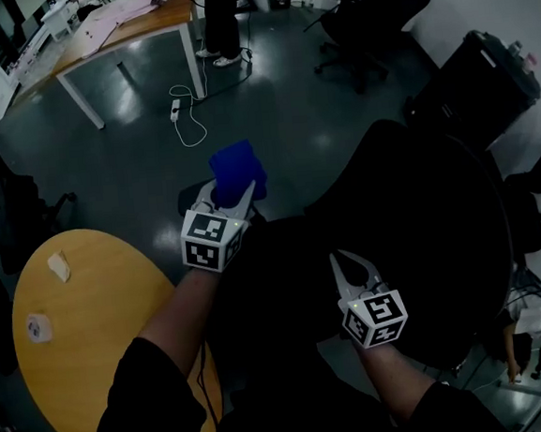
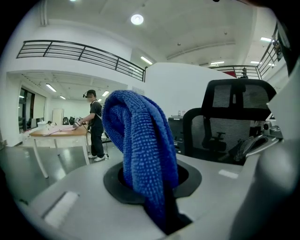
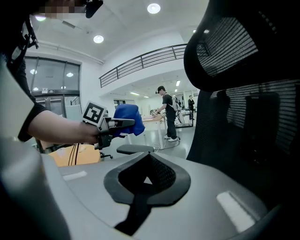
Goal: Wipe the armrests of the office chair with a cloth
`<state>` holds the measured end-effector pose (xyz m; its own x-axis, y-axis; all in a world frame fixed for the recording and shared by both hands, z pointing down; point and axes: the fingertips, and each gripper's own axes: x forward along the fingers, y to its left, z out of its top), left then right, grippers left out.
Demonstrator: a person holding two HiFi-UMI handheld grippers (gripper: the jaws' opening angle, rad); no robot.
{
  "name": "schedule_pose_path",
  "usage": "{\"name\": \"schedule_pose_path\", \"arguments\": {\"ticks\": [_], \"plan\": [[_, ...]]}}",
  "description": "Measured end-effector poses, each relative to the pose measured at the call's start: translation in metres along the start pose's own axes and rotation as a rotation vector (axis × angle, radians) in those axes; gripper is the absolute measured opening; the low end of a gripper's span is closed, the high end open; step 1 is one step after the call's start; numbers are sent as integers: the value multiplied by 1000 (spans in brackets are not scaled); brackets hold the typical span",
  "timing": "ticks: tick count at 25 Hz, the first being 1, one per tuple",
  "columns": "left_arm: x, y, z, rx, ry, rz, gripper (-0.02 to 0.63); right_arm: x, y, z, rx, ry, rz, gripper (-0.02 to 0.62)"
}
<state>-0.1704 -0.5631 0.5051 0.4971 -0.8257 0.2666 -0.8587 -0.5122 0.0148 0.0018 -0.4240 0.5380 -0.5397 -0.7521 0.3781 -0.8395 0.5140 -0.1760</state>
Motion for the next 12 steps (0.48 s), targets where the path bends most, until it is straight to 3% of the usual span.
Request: {"name": "schedule_pose_path", "arguments": {"ticks": [6,12], "plan": [[44,19,-26,-16,100,-2,106,25,-26,0,39,-4,-49,5],[88,34,-41,-51,134,-9,106,48,-50,-2,59,-7,-94,5]]}}
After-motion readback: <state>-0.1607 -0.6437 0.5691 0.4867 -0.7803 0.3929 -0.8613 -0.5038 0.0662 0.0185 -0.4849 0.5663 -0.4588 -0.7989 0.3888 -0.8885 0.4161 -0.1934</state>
